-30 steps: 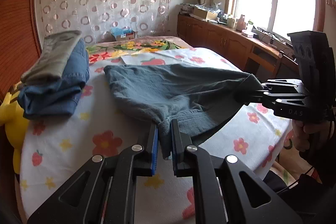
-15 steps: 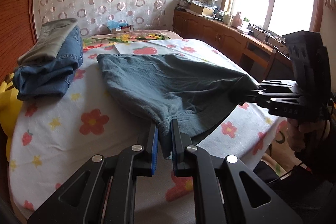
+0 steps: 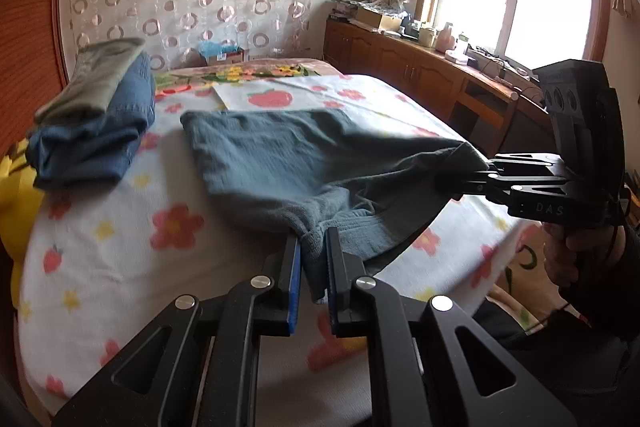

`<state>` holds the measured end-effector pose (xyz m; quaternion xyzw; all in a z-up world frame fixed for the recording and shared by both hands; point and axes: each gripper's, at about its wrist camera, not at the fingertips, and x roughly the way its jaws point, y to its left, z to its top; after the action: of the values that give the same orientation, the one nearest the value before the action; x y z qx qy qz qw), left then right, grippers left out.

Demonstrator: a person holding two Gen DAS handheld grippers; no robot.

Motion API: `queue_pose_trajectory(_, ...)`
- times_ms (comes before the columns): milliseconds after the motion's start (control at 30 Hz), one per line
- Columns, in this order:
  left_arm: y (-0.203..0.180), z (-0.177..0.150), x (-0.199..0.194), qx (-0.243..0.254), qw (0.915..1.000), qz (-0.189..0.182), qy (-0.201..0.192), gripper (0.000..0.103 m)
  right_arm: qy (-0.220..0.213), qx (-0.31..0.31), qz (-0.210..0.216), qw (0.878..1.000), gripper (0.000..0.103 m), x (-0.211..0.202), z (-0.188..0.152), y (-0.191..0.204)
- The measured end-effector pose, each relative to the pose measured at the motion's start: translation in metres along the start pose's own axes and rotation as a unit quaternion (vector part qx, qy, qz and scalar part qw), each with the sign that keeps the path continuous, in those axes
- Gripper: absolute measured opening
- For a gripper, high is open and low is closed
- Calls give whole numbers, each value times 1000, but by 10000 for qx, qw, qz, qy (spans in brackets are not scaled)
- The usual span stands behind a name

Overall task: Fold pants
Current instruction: 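Fold the hem over toward the waistband with the right gripper and lower it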

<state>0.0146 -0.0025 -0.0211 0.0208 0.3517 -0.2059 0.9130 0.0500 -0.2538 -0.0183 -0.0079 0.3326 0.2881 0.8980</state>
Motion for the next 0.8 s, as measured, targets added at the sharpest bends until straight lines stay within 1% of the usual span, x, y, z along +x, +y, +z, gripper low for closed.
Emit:
queue_pose_trajectory(167,10,40,9,120,9997,99,-213,12,-254,166,-37,9995,16,8,27,-13)
queue_pose_trajectory(333,25,74,25,55,9993,221,-298,12,-435,267,-99,9986,16,22,52,-25)
queue_pose_trajectory(433,34,85,37,16,9993,259,-270,12,-429,387,-96,9983,16,38,64,-33)
queue_pose_trajectory(533,46,95,51,-77,9992,325,-211,12,-388,364,-204,9984,16,55,72,-36)
queue_pose_trajectory(733,63,105,77,-229,9987,454,-39,12,-249,325,-337,9986,16,84,87,-39)
queue_pose_trajectory(800,66,106,82,-239,9987,446,-21,12,-220,273,-370,9987,16,90,90,-39)
